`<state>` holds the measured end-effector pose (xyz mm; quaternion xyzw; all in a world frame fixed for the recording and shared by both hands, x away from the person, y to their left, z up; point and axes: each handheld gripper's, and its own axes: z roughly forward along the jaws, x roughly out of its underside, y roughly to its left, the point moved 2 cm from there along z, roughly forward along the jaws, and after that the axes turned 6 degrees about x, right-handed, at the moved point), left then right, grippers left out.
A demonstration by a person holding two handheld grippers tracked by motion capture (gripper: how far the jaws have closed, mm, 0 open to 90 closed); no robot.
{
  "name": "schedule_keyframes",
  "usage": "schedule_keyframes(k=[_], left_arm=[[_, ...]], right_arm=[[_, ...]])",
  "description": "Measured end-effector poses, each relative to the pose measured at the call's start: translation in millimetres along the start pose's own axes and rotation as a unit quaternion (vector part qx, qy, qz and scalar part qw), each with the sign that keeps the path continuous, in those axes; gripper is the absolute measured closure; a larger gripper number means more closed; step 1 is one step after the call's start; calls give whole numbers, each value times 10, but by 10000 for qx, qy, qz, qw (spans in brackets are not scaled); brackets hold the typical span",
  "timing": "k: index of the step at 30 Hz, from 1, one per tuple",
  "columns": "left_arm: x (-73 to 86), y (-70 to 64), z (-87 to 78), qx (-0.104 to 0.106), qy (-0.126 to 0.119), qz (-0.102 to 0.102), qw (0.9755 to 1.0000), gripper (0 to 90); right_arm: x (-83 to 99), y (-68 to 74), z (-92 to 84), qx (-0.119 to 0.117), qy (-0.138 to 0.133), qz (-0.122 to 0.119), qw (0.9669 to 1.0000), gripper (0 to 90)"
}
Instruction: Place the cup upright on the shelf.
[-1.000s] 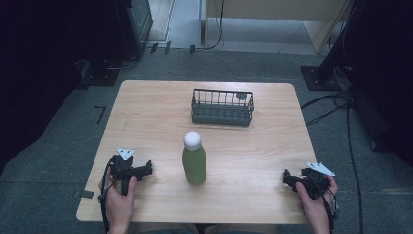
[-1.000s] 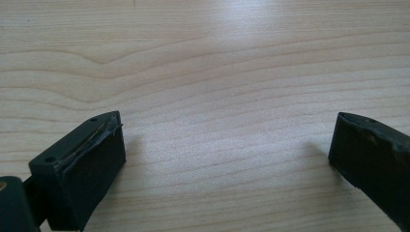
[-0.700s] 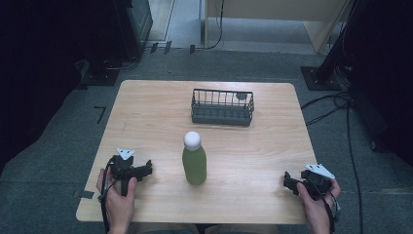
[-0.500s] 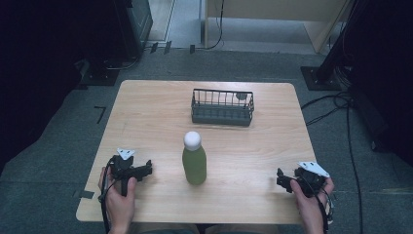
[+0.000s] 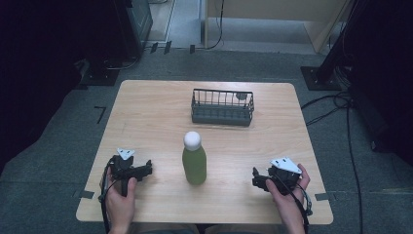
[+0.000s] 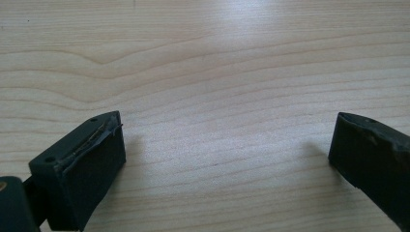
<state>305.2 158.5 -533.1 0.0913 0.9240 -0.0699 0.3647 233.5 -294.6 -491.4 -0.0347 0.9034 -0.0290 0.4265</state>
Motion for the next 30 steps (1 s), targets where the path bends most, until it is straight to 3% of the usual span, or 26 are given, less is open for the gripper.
schedule_keyframes(k=[3,4,5,6,15,18,23,30], left_arm=[[0,0,-1,2,4,-2,10000,1],[0,0,0,-1,3,2,10000,1],[0,0,0,-1,1,0,10000,1],[0,0,0,-2,3,3,10000,1],[0,0,0,-4,1,2,10000,1],[0,0,0,-4,-1,1,10000,1],[0,0,0,-5,0,3,10000,1],[0,-1,0,-3,-1,0,10000,1]], right_arm=[[-40,111,-42,-157,-115,-6,9998,0],[-54,199,-73,-306,-148,-31,9994,0],[-54,199,-73,-306,-148,-31,9994,0],[-59,288,-95,-394,-201,-148,9989,0],[-65,580,-139,-756,-255,-215,9966,0],[-55,709,-148,-1031,-268,-185,9941,0],[-51,831,-144,-1116,-312,-191,9931,1],[-28,1090,-154,-1486,-314,-369,9877,1]])
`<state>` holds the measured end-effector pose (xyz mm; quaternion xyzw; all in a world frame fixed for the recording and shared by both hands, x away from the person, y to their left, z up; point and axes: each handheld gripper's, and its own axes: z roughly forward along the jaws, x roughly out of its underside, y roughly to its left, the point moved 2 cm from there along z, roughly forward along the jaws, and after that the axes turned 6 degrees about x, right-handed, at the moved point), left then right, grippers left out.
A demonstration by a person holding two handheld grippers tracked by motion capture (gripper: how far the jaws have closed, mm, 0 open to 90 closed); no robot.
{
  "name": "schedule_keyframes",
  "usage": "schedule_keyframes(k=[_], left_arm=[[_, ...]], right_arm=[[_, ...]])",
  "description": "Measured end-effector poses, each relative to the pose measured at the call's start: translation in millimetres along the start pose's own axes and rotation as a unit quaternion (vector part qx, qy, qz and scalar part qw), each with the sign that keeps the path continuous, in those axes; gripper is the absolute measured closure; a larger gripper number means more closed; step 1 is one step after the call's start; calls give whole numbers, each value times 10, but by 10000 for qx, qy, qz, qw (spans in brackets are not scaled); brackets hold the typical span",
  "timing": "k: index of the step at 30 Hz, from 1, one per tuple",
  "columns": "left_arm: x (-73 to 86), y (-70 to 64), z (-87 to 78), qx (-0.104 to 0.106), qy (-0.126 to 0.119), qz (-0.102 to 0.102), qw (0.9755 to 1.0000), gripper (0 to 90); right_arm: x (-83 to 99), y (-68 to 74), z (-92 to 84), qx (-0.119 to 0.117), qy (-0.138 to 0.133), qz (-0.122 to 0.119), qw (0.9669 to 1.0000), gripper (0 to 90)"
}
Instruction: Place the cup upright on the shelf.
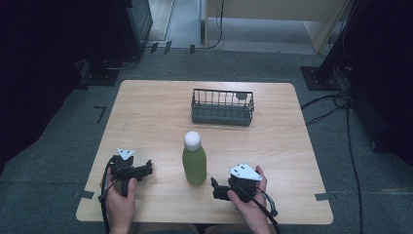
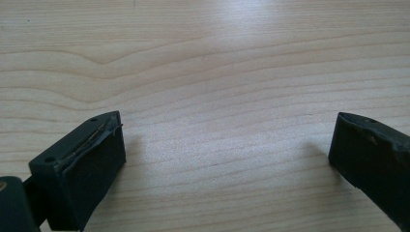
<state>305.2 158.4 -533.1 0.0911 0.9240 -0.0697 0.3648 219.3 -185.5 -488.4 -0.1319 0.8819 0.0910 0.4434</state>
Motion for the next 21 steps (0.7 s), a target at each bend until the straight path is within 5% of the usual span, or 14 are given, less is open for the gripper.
schedule_keyframes(k=[8,21], left_arm=[[0,-1,1,0,-8,-8,10000,1],[0,-1,1,1,-8,-9,10000,1]], right_arm=[[-68,235,16,-412,-189,10,9990,66],[-241,454,72,-738,-479,21,9961,69]])
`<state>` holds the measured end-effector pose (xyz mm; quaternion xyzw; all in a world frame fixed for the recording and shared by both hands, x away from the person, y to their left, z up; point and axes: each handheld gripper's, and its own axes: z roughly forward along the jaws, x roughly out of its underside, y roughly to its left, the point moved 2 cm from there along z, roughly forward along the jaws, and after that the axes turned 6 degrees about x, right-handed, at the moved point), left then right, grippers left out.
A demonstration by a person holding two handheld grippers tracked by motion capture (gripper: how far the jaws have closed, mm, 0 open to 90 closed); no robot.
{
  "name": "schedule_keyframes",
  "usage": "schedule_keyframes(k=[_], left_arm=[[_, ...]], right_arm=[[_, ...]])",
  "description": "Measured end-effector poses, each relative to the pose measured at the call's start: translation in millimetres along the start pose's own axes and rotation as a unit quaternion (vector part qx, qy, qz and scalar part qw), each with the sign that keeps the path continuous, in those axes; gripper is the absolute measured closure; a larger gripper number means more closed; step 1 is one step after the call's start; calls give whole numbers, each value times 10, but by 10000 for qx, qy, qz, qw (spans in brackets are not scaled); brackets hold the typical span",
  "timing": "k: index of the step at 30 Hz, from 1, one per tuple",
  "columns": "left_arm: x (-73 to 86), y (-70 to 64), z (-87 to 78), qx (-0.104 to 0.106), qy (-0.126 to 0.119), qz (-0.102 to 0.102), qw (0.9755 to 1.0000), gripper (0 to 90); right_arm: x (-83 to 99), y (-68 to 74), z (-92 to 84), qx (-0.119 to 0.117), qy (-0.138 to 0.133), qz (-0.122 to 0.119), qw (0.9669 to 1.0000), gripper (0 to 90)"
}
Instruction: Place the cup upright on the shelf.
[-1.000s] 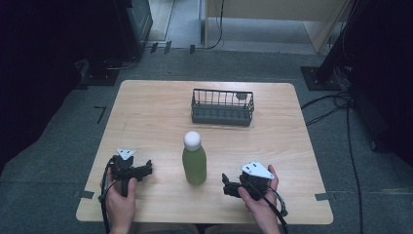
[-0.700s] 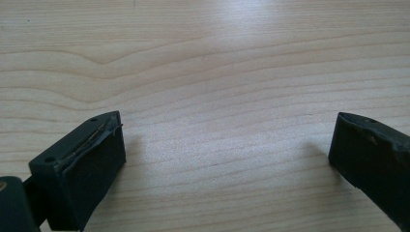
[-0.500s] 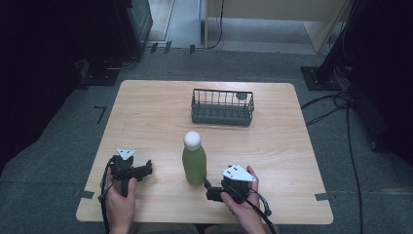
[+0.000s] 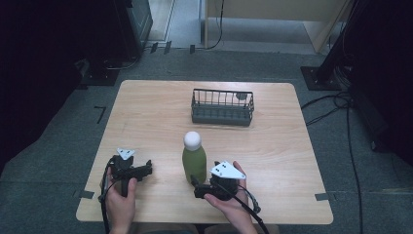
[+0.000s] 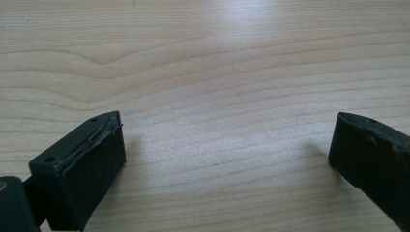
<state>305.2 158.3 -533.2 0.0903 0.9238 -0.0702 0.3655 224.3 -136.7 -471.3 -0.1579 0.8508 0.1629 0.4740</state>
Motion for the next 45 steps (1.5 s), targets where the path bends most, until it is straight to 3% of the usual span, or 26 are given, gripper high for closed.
schedule_keyframes(k=[5,17,25,29,37,45], left_arm=[[0,0,0,-1,0,0,10000,1],[-1,0,0,0,4,1,10000,1],[-1,-2,0,4,2,-1,10000,1],[0,-2,1,6,-3,2,10000,1],[-1,-2,1,7,-2,4,10000,1],[-1,-2,2,5,-7,-1,10000,1]], right_arm=[[-106,86,66,108,-89,-148,9998,73],[-242,162,161,49,-221,-323,9992,150],[-369,180,198,2,-375,-257,9990,139],[-418,195,200,-63,-431,-270,9987,190],[-434,174,192,-33,-420,-309,9986,203],[-494,60,177,67,-382,-304,9988,205]])
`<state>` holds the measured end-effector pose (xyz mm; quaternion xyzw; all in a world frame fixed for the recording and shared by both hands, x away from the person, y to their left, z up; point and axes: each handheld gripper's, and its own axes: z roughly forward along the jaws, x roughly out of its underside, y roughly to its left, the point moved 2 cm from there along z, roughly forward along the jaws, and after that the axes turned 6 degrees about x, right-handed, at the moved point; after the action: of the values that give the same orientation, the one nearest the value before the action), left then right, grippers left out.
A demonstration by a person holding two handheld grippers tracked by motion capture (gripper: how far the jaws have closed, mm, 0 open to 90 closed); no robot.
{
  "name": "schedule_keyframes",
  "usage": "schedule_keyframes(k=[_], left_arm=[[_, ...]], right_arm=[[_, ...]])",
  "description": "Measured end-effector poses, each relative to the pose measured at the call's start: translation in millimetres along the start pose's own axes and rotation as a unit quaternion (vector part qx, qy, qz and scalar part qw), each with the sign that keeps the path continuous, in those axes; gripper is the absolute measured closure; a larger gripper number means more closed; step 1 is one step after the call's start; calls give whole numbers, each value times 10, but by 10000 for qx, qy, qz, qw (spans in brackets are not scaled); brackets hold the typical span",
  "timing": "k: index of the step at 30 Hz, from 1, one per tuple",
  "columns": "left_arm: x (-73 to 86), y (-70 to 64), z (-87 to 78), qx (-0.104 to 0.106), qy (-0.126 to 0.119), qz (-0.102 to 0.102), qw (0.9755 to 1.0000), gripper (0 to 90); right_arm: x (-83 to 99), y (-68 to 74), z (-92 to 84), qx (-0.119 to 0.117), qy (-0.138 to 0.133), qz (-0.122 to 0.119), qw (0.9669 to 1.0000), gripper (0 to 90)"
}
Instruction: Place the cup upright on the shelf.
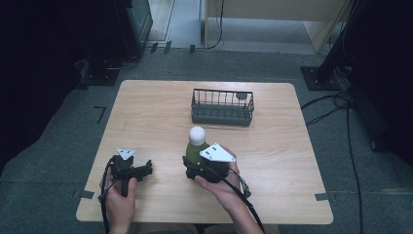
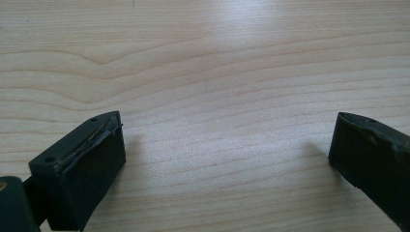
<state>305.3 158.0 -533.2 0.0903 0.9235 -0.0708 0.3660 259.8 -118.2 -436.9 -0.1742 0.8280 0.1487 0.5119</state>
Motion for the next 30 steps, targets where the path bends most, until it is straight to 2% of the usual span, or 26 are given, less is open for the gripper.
schedule_keyframes(k=[5,8,11,16,30], left_arm=[[0,1,0,2,1,6,10000,1],[0,0,0,-2,-1,1,10000,1],[0,0,0,-2,-2,0,10000,1],[0,0,0,-2,-2,2,10000,1],[0,0,-1,-3,5,0,10000,1]], right_arm=[[-97,-104,-19,52,-26,-3,10000,205],[-220,-196,-27,174,-82,-80,9998,206],[-292,-249,-30,209,-103,-40,9997,206],[-509,-422,-22,363,-178,-18,9992,206],[-926,-731,41,604,-299,33,9977,206]])
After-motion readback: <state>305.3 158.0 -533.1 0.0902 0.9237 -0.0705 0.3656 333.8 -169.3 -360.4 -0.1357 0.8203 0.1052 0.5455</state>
